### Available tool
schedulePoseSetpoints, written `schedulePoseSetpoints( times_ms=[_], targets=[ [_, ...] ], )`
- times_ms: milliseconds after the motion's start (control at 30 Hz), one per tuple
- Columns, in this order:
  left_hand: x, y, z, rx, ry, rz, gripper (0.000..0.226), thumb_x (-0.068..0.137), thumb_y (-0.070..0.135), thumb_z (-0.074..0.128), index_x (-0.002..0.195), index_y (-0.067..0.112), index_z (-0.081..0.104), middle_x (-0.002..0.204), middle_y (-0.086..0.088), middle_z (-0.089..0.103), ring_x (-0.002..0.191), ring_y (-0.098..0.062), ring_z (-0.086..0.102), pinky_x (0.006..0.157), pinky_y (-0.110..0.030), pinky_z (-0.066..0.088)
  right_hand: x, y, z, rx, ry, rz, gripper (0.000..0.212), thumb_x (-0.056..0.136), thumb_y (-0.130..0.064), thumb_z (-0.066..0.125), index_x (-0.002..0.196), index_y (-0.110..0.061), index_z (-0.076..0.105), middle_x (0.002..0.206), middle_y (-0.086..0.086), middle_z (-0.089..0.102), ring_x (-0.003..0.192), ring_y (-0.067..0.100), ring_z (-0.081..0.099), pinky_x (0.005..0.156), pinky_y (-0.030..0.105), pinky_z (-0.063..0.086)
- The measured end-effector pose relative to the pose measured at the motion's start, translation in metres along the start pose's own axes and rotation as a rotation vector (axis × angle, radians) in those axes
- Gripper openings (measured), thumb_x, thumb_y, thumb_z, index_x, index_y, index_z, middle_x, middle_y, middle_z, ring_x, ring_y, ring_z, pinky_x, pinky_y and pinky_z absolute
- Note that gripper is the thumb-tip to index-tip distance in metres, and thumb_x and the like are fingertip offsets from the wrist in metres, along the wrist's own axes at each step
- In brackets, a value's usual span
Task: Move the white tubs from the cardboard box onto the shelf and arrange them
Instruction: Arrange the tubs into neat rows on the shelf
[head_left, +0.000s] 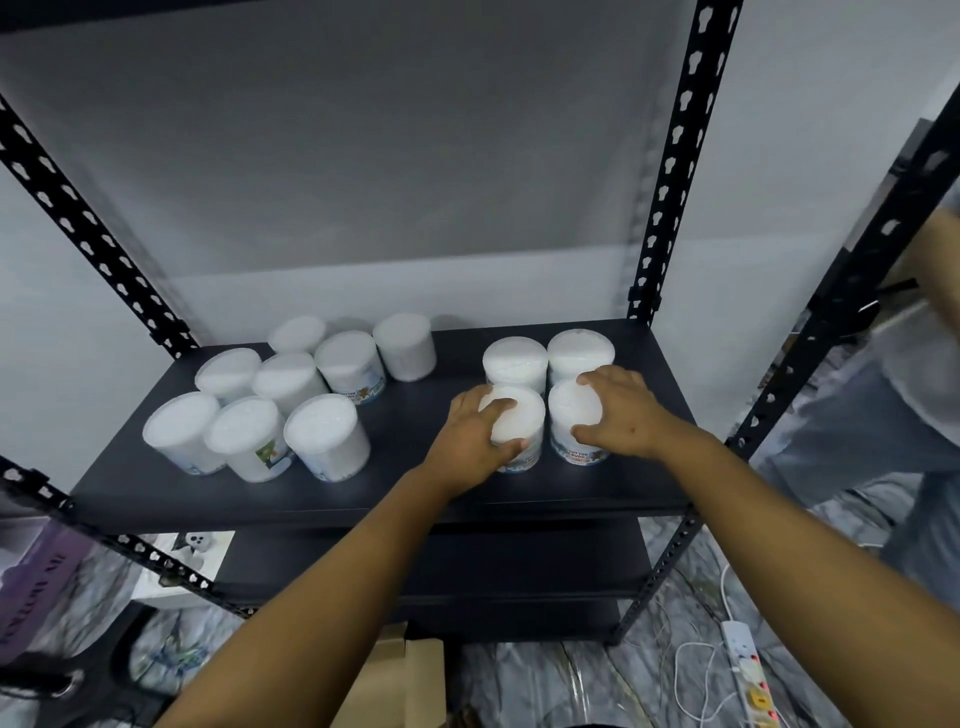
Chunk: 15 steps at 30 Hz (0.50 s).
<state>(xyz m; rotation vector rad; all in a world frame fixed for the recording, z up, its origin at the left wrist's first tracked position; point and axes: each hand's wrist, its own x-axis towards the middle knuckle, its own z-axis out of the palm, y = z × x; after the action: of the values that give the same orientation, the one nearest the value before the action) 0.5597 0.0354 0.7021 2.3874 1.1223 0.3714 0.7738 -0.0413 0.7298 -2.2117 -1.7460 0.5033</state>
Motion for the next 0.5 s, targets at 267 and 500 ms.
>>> schedulePoseSetpoints(
  times_ms=[267, 500],
  targets=[
    [-0.001, 0.004, 0.011, -0.119, 0.058, -0.073, 0.071, 0.081, 0.043, 0.07, 0.139, 0.016, 0.039, 0.142, -0.002, 0.022, 0.132, -0.02, 0.029, 0.109, -0.024, 0.028, -0.003, 0.006, 0.001, 0.061, -0.004, 0.002, 0.084, 0.079, -0.04, 0.07, 0.146, -0.015, 0.026, 0.152, 0.009, 0.021, 0.14, 0.027, 0.015, 0.113, 0.037, 0.021],
    [0.001, 0.005, 0.009, -0.185, 0.073, -0.073, 0.077, 0.079, 0.038, 0.073, 0.141, 0.016, 0.033, 0.14, 0.0, 0.029, 0.127, -0.018, 0.037, 0.106, -0.024, 0.031, -0.004, 0.007, 0.002, 0.08, 0.022, 0.007, 0.085, 0.079, -0.043, 0.07, 0.146, -0.015, 0.026, 0.152, 0.008, 0.021, 0.14, 0.028, 0.017, 0.114, 0.044, 0.023]
  ],
)
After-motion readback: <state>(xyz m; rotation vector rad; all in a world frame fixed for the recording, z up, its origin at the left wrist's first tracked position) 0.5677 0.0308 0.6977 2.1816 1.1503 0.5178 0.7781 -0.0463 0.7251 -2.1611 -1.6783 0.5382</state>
